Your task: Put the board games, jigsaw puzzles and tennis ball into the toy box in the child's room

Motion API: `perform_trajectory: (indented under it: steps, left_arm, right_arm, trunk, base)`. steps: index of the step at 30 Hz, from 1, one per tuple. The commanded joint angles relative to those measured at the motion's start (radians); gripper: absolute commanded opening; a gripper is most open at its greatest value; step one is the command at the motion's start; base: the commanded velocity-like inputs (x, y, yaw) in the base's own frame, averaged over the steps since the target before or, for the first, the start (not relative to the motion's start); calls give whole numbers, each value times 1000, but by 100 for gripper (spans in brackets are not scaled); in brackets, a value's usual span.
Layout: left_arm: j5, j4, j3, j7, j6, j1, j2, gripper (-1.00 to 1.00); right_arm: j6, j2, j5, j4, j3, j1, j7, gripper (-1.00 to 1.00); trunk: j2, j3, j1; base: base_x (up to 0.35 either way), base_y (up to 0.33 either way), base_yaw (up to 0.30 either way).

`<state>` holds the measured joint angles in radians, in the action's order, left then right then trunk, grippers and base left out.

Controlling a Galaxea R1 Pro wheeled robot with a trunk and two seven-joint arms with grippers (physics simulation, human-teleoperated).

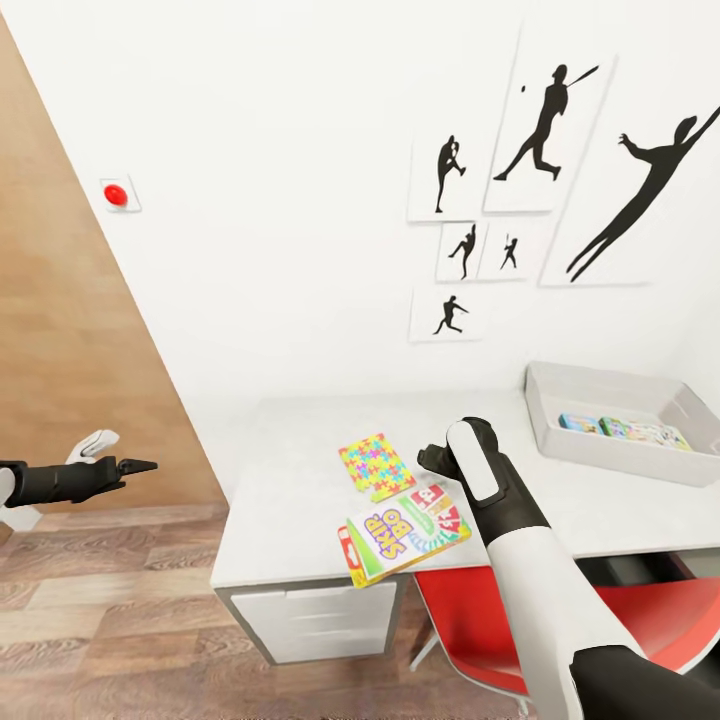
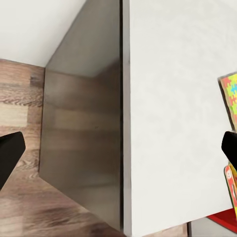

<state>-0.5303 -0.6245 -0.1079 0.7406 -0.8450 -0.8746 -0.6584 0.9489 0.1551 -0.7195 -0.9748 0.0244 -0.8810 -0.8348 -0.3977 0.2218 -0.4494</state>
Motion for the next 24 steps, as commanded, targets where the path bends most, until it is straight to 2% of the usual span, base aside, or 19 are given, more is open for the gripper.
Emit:
perform_trajectory:
  steps: [1,24]
  left_arm:
    - [-5,0,-4,0,-5,-1,-1,100]
    - [-7,0,-4,0,-5,-1,-1,100]
  right_arm:
    - [2,0,-9,-1,1,-1,-10,100]
    - [4,0,-6,-3,0,-1,-6,100]
  trunk:
    - [-2,4,-1]
    - [-2,42,-1]
  base:
    - [0,6,0]
    - [0,1,0]
